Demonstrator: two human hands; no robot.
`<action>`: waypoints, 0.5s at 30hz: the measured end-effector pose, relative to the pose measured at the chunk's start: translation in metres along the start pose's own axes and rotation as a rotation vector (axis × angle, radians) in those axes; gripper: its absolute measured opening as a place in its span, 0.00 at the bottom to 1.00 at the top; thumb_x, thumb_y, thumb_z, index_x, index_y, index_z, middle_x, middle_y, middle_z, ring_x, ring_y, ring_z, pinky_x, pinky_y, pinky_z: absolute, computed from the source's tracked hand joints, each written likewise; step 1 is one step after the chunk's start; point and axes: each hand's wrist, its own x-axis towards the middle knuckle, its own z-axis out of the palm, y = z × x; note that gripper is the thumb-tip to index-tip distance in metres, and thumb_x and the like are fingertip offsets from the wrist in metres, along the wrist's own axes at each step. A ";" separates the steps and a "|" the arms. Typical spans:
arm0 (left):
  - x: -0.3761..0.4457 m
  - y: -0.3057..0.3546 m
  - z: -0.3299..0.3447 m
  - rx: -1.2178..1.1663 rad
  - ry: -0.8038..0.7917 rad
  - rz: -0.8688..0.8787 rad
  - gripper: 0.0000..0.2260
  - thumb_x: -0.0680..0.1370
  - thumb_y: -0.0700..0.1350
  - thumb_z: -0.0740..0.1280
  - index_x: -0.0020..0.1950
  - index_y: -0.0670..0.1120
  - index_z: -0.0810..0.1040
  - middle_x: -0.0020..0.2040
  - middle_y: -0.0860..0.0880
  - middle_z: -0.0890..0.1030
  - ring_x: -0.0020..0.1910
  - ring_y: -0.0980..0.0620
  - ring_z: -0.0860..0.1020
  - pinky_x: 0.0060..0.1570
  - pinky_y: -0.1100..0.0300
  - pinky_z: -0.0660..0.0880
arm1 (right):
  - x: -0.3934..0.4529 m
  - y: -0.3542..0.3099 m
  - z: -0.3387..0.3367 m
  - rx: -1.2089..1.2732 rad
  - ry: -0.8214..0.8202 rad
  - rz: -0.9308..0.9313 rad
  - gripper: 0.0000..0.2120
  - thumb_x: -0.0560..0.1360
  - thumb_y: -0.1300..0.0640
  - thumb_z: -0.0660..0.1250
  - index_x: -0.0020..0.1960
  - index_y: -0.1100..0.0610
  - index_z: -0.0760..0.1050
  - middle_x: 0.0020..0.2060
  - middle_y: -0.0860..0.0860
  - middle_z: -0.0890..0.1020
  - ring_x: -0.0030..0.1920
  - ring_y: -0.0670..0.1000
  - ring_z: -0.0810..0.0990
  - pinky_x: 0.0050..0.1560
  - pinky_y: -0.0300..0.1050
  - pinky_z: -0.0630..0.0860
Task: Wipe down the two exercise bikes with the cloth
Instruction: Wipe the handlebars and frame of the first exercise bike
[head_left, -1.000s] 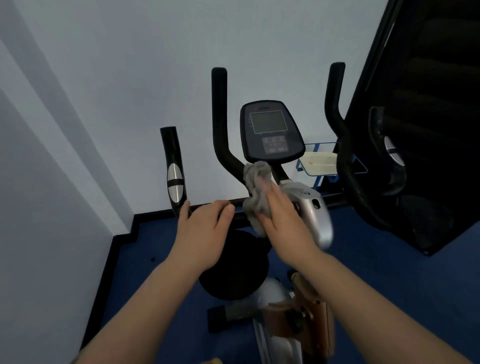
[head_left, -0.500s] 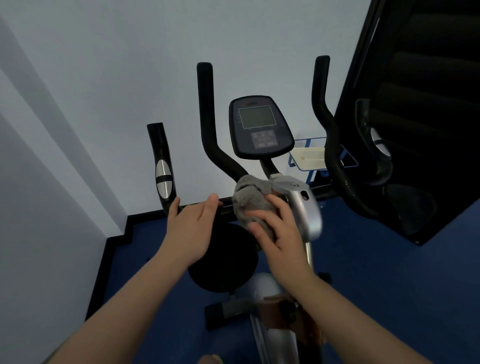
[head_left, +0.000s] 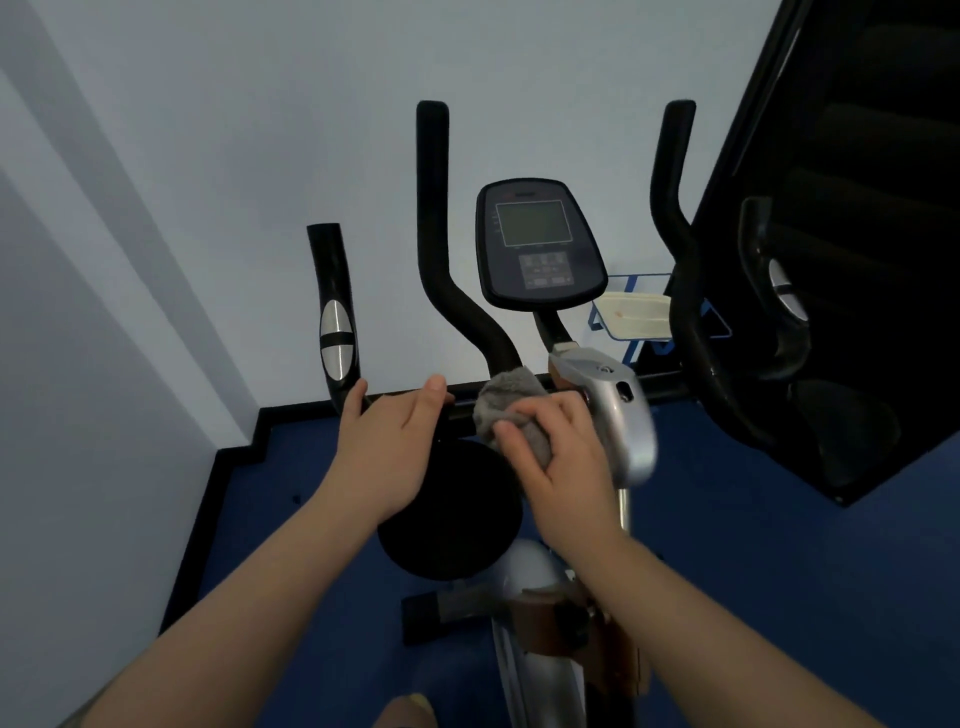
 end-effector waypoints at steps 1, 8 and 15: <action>0.000 0.000 0.000 -0.003 0.003 0.002 0.27 0.84 0.55 0.42 0.62 0.54 0.80 0.62 0.50 0.81 0.65 0.64 0.67 0.67 0.69 0.35 | 0.004 0.001 0.001 -0.032 0.008 -0.001 0.10 0.76 0.41 0.62 0.48 0.47 0.74 0.48 0.42 0.72 0.48 0.39 0.74 0.46 0.34 0.72; -0.002 0.000 0.001 -0.061 -0.006 -0.023 0.25 0.84 0.56 0.44 0.61 0.54 0.81 0.63 0.50 0.80 0.57 0.71 0.63 0.63 0.73 0.32 | 0.027 -0.006 0.010 0.021 0.136 0.147 0.16 0.74 0.37 0.64 0.41 0.49 0.68 0.39 0.45 0.77 0.39 0.43 0.77 0.37 0.44 0.74; -0.001 0.000 0.000 -0.017 0.013 -0.002 0.25 0.84 0.54 0.44 0.62 0.53 0.79 0.63 0.50 0.80 0.65 0.65 0.64 0.58 0.79 0.29 | 0.041 -0.010 0.002 -0.067 0.051 0.135 0.17 0.77 0.42 0.64 0.40 0.54 0.66 0.35 0.48 0.75 0.38 0.50 0.76 0.38 0.56 0.75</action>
